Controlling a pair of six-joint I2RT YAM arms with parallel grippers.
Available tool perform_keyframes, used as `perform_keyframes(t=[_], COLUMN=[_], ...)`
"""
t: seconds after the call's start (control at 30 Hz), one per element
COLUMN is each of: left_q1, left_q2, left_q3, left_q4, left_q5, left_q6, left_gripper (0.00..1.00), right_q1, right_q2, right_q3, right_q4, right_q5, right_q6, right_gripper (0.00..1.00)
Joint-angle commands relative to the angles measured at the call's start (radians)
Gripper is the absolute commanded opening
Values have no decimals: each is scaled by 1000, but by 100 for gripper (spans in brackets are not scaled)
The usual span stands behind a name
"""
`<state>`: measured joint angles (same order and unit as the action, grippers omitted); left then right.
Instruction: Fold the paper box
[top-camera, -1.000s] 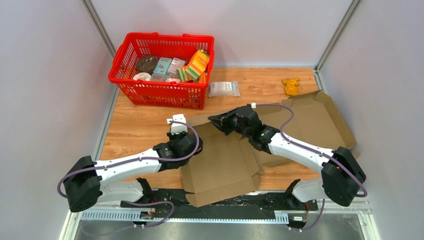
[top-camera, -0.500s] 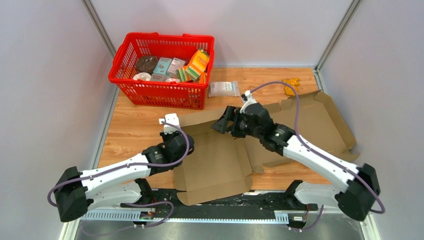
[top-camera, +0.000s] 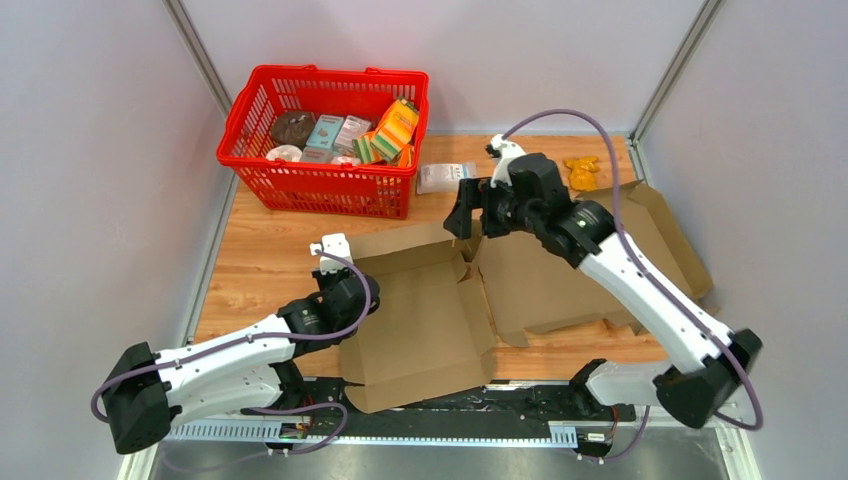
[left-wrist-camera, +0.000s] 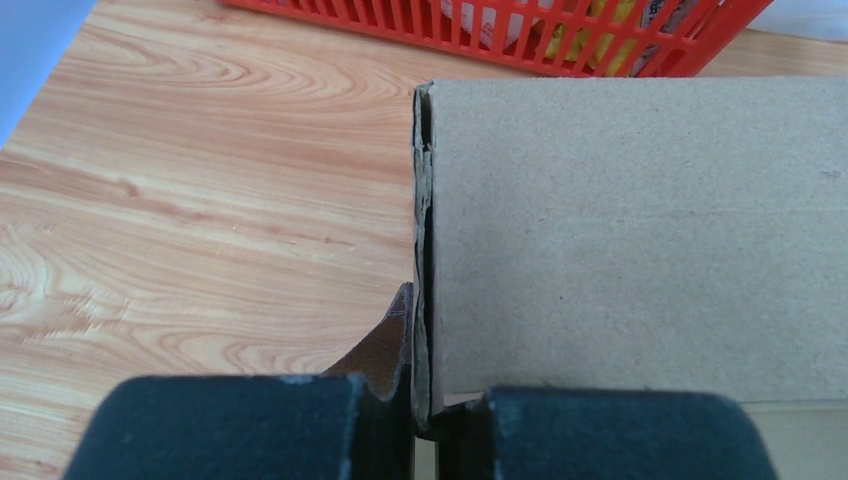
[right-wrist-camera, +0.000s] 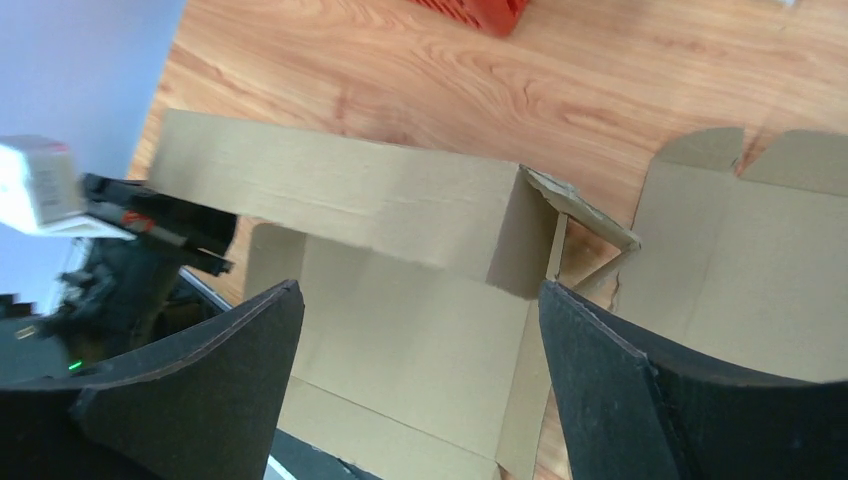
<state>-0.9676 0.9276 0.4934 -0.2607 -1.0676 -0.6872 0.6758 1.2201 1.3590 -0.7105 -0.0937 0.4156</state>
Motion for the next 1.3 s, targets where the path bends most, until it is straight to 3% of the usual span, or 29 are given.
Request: perform_keyframes(t=[0.0, 0.2, 0.4, 0.53, 0.7, 0.83, 0.9, 0.97, 1.0, 1.1, 1.27], left_q1=[17, 40, 49, 50, 50, 50, 50, 50, 50, 50, 52], left_q2=[-27, -59, -59, -39, -45, -52, -55, -55, -53, -49, -41], left_q3=[-7, -32, -36, -18, -21, -27, -29, -29, -27, -24, -16], left_q4=[46, 54, 58, 48, 44, 49, 48, 49, 48, 44, 31], left_q5=[-9, 15, 28, 26, 26, 28, 28, 28, 28, 26, 20], left_q6=[-17, -34, -32, -32, -34, -34, -34, -35, -35, -38, -48], left_gripper=[0, 0, 0, 0, 0, 0, 0, 0, 0, 0, 0], right_q1=[-7, -16, -91, -153, -162, -174, -189, -196, -194, -174, -55], right_q2=[133, 179, 136, 142, 174, 182, 179, 174, 170, 131, 17], right_q3=[45, 5, -170, -251, -262, -287, -305, -307, -293, -245, -322], right_q4=[-27, 66, 301, 460, 528, 580, 608, 591, 495, 308, 240], right_q5=[-58, -72, -262, -437, -526, -573, -583, -569, -514, -352, -149], right_q6=[-43, 30, 237, 337, 383, 429, 451, 436, 360, 193, 42], right_gripper=[88, 78, 65, 50, 38, 22, 19, 25, 45, 64, 66])
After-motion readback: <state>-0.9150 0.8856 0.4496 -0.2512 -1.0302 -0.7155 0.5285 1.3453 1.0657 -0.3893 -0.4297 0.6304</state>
